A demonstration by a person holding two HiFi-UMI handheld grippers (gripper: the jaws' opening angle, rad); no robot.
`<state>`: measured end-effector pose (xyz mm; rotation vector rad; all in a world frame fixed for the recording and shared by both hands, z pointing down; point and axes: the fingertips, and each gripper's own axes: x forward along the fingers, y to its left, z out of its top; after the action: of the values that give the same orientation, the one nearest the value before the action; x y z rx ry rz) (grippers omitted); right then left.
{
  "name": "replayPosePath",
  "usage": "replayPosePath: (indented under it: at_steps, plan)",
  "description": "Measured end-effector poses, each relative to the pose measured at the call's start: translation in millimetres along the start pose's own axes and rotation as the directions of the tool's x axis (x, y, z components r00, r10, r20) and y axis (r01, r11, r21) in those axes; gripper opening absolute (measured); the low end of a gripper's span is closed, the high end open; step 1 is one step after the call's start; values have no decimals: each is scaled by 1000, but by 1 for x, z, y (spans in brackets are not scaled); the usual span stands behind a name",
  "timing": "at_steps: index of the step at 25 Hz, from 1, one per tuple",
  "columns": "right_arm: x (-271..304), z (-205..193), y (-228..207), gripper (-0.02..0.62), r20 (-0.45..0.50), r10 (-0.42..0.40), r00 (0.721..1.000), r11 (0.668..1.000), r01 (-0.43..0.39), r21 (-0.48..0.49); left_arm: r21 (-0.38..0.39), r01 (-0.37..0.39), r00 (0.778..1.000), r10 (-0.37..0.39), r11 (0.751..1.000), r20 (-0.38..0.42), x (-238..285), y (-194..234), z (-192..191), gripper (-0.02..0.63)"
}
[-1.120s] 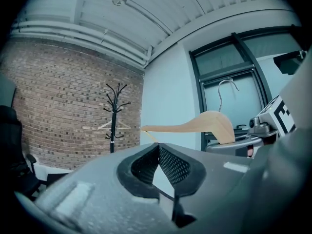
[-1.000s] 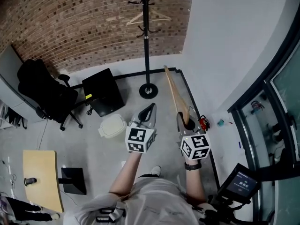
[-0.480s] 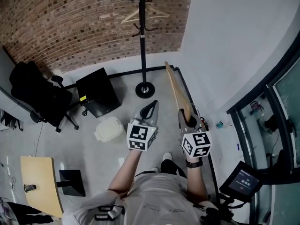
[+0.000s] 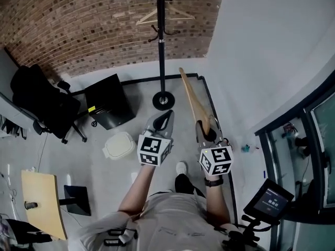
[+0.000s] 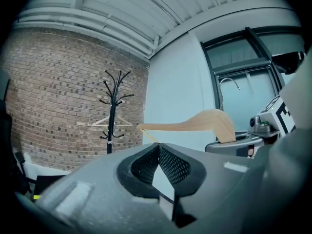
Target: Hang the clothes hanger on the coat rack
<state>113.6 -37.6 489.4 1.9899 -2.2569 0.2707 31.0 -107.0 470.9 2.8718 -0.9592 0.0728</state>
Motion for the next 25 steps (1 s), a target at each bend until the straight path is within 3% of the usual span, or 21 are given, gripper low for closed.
replayPosePath:
  at_steps: [5,10,17,21,25]
  plan:
    - [39,11,-36,6,6,40,999,999,-40,-5,-2,-46,999,46,999,-8,48,19,3,2]
    - [62,29,-66,6,60,42,997,999,-41,-26,-6,-30,1000,30,1000,1,96,25,10,2]
    - [109,29,-127,6,52,64,997,998,-63,-22,44,-77,996,75,996,48,155,30,24,2]
    - [147,26,-121,6,16,128,992,992,-128,6,-17,-115,993,115,993,27,165,55,13,2]
    - [192,27,-107,6,10,168,986,985,-167,-39,-45,-152,987,154,987,45,184,100,8,2]
